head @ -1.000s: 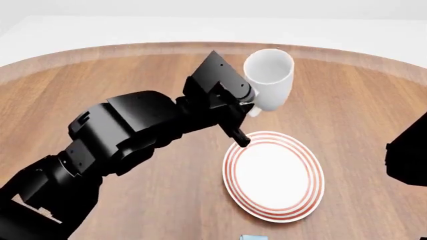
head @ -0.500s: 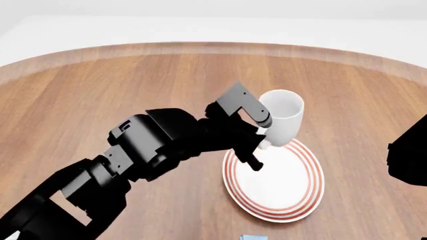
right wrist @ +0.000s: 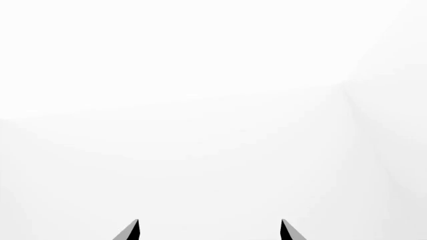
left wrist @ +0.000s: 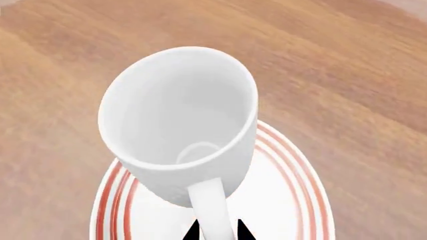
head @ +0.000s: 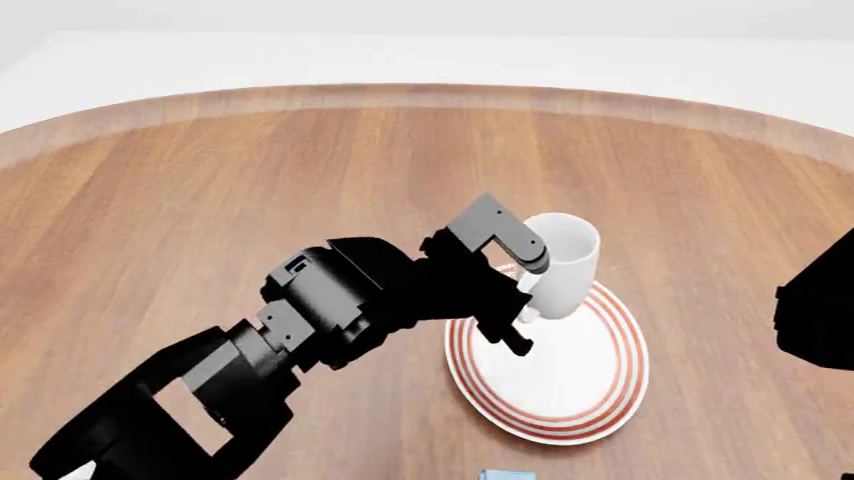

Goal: Pick up the white mug and put it on the plate, and put the chocolate pudding to the right of the plate.

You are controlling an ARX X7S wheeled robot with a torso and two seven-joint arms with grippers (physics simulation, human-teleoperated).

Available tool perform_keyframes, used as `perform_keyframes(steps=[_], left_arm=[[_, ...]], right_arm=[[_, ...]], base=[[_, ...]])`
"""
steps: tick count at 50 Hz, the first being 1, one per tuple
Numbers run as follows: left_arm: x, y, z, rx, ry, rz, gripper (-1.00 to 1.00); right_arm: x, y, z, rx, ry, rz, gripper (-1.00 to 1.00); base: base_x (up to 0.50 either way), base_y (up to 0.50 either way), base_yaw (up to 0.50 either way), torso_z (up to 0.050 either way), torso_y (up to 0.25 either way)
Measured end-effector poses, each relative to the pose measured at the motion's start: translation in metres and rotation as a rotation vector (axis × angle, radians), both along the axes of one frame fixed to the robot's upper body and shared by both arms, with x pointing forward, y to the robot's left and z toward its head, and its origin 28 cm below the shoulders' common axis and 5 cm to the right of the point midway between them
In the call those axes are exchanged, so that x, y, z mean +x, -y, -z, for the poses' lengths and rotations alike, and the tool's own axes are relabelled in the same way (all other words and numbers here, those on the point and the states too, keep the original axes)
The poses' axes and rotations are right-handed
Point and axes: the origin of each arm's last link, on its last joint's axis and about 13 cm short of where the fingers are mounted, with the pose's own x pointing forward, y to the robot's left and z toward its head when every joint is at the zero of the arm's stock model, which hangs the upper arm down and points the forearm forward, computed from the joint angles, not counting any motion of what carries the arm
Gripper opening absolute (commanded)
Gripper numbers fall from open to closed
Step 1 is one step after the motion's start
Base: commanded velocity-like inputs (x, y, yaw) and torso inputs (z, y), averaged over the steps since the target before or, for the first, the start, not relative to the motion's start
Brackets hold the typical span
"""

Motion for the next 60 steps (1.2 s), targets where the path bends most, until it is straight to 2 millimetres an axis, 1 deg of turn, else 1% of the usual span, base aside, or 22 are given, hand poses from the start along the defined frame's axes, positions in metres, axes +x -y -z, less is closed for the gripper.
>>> perform_keyframes(steps=[19, 40, 41, 60], left_arm=[[0.001, 0.005, 0.027, 0.023, -0.094, -0.010, -1.00], [0.000, 0.002, 0.042, 0.041, -0.105, -0.042, -1.00], [0.000, 0.002, 0.043, 0.041, -0.105, -0.043, 1.00], [-0.003, 0.001, 0.053, 0.052, -0.106, -0.060, 1.00]], right_arm=[[0.001, 0.001, 0.002, 0.004, -0.004, 0.002, 1.00], [0.001, 0.001, 0.003, 0.005, -0.009, -0.001, 1.00], [0.001, 0.001, 0.003, 0.005, -0.009, -0.001, 1.00], [0.002, 0.001, 0.004, 0.005, -0.012, -0.002, 1.00]], base=[[0.00, 0.00, 0.00, 0.000, 0.000], [0.00, 0.00, 0.00, 0.000, 0.000], [0.00, 0.00, 0.00, 0.000, 0.000], [0.00, 0.00, 0.00, 0.000, 0.000]])
